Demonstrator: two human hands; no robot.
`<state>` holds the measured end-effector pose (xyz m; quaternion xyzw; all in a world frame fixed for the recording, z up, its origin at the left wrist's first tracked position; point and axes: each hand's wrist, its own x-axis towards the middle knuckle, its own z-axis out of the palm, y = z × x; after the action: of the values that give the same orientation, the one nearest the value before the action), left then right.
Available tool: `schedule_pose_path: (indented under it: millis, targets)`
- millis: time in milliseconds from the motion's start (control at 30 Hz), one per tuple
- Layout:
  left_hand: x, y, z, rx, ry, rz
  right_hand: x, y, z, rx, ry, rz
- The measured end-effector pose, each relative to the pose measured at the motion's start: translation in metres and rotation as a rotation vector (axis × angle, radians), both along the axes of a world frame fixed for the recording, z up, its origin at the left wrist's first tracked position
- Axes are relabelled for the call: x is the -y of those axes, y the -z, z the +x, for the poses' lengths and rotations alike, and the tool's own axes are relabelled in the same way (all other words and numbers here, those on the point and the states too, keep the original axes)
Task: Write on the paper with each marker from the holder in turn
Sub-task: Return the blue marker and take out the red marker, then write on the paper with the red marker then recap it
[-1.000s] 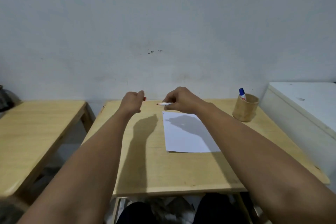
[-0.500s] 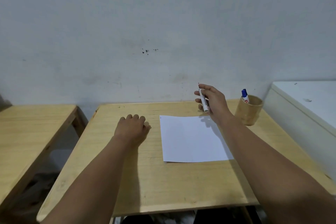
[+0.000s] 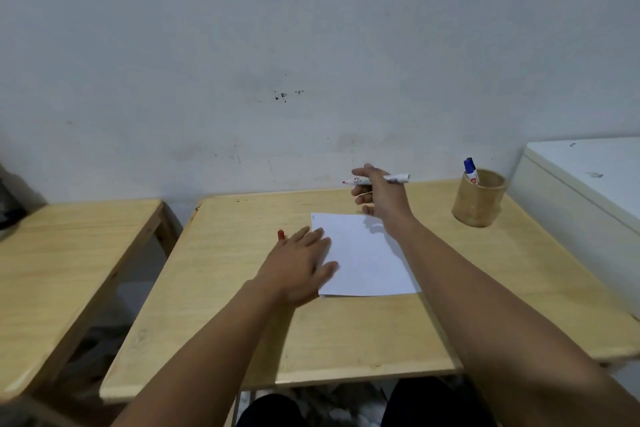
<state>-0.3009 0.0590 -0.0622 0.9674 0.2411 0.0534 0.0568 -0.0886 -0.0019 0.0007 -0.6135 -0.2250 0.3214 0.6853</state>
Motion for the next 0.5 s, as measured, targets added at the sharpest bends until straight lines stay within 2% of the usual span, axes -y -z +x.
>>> schedule_pose_path:
  millis: [67, 200, 367, 500]
  targets:
    - [0.001, 0.010, -0.003, -0.032, 0.000, -0.017, -0.012, 0.013, -0.013, 0.070, -0.036, -0.028]
    - [0.000, 0.028, -0.004, 0.045, -0.038, -0.050, -0.036, 0.040, -0.032, 0.201, -0.042, -0.115]
    - [-0.002, 0.033, -0.003, 0.098, -0.039, -0.059, -0.049, 0.069, -0.040, 0.190, -0.014, -0.103]
    - [-0.007, 0.028, -0.006, 0.098, -0.012, -0.146, -0.050, 0.082, -0.038, 0.226, -0.002, -0.128]
